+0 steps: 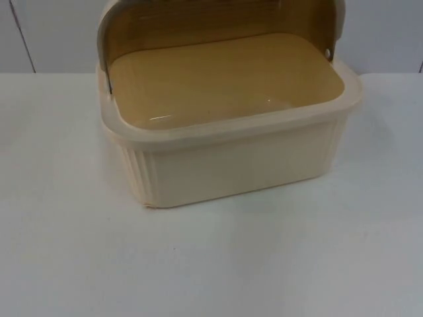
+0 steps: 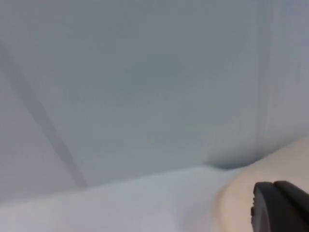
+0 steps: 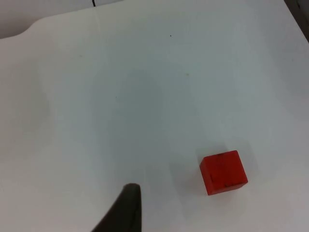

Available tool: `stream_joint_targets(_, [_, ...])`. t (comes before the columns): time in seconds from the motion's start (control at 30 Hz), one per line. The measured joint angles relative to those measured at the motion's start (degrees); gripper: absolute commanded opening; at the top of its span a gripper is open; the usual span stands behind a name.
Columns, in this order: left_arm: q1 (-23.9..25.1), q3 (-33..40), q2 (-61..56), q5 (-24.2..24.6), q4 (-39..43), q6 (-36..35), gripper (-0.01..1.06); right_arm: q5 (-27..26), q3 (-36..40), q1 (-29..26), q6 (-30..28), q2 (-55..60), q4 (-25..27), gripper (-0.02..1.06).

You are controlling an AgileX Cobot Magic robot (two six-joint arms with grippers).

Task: Open the box lid with the left hand, place the block into the box with the right hand, then close the box lid with the left hand.

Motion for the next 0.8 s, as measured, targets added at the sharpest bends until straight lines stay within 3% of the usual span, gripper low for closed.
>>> stream_joint_targets(0.1, [6.32, 1.54, 0.11, 2.91, -2.61, -0.41, 0.0, 0.0, 0.0, 0.0, 0.0, 0.0, 0.0, 1.05])
stream_joint_targets(0.6, [7.64, 5.18, 0.33, 5.83, -1.01, -0.41, 0.02, -0.11, 0.0, 0.0, 0.0, 0.0, 0.88, 1.05])
stream_joint_targets(0.67, [7.64, 5.18, 0.33, 5.87, -1.01, -0.41, 0.21, -0.11, 0.0, 0.0, 0.0, 0.0, 0.88, 1.05])
stream_joint_targets(0.7, [7.64, 5.18, 0.33, 5.87, -1.01, -0.41, 0.42, -0.11, 0.0, 0.0, 0.0, 0.0, 0.88, 1.05])
stream_joint_targets(0.73, [7.64, 5.18, 0.33, 6.15, -1.01, -0.41, 0.42, -0.11, 0.0, 0.0, 0.0, 0.0, 0.88, 1.05])
stream_joint_targets(0.8, [7.64, 5.18, 0.33, 6.33, -1.16, -0.41, 1.04, -0.11, 0.0, 0.0, 0.0, 0.0, 0.88, 1.05])
